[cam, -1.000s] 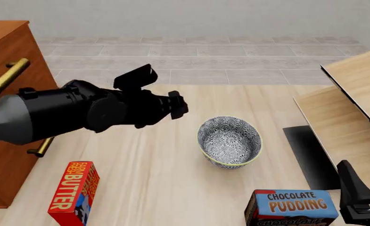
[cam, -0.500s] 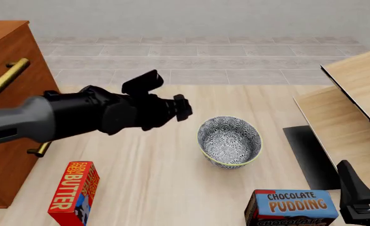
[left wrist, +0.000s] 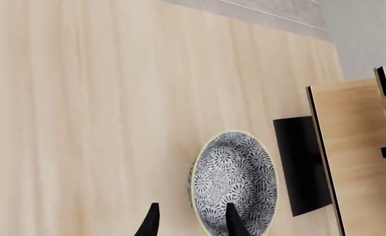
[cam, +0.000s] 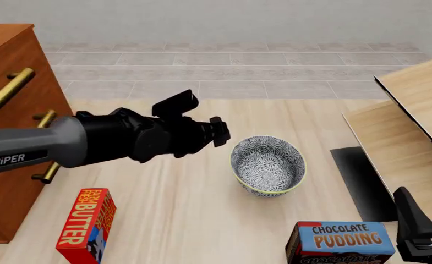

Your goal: Close the top drawer of the cabinet and put the bowl on top of it.

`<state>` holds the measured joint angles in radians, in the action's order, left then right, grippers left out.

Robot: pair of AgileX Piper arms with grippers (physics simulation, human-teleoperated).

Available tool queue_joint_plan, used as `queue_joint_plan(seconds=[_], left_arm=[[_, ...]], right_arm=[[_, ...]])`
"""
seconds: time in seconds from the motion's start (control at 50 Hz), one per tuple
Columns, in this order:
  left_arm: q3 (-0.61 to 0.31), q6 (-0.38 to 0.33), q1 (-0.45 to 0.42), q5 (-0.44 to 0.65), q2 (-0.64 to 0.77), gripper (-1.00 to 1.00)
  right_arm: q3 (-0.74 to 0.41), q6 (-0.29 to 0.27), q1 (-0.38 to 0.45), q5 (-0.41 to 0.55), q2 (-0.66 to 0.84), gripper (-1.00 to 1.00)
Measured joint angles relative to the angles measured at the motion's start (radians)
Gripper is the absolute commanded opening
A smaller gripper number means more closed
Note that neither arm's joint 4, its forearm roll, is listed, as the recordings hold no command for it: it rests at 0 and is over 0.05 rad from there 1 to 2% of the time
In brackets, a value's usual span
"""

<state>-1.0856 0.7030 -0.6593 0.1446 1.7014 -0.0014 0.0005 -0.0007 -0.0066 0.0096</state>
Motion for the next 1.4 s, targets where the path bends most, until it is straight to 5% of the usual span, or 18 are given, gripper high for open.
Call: queue_joint_plan(seconds=[1.4], left_arm=[[-0.006,0.052,-0.037,-0.119,0.172,1.0]], right_arm=[[0.0,0.0,0.0,0.0,0.0,1.0]])
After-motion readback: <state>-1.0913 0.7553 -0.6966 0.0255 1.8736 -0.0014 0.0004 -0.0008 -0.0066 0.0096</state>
